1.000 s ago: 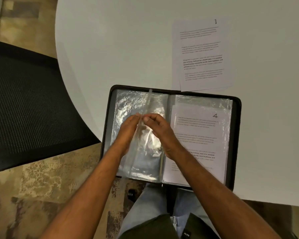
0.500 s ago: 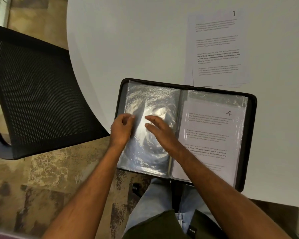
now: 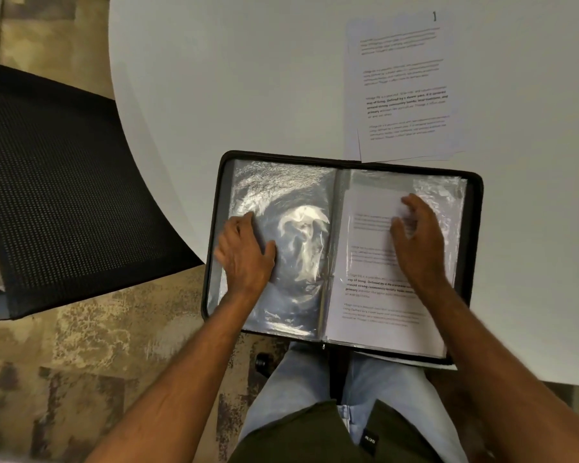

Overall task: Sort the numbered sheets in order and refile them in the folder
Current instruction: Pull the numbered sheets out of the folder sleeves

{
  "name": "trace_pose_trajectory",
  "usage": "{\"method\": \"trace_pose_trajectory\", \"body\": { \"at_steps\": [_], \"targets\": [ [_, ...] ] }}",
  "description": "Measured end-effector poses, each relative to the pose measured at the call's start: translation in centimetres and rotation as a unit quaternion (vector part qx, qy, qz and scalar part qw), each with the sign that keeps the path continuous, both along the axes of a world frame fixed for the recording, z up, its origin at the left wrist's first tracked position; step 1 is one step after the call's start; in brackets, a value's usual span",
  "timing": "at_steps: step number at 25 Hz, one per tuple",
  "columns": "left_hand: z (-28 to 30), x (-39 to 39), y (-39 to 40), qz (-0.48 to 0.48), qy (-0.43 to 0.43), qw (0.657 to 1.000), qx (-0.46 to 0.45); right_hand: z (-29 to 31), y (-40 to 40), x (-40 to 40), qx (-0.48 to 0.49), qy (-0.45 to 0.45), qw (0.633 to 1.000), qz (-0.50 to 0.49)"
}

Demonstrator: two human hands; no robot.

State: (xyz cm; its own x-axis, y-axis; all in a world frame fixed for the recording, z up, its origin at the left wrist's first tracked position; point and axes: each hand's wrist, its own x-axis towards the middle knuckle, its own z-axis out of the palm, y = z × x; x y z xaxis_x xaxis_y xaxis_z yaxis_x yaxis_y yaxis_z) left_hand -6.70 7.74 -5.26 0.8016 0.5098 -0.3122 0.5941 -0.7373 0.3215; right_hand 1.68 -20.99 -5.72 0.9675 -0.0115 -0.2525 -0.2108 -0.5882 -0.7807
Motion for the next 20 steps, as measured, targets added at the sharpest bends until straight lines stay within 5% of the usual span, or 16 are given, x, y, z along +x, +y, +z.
{"method": "trace_pose_trajectory", "body": {
  "at_steps": [10, 20],
  "targets": [
    [0.2, 5.2, -8.0, -0.202, -0.055, 0.974, -0.080, -3.2, -7.5, 1.9, -0.331, -0.010, 0.937, 0.110],
    [0.6, 15.2, -12.8, -0.339, -0.058, 0.937, -0.067, -2.1, -7.7, 1.6, -0.265, -0.094, 0.956, 0.084]
  ]
}}
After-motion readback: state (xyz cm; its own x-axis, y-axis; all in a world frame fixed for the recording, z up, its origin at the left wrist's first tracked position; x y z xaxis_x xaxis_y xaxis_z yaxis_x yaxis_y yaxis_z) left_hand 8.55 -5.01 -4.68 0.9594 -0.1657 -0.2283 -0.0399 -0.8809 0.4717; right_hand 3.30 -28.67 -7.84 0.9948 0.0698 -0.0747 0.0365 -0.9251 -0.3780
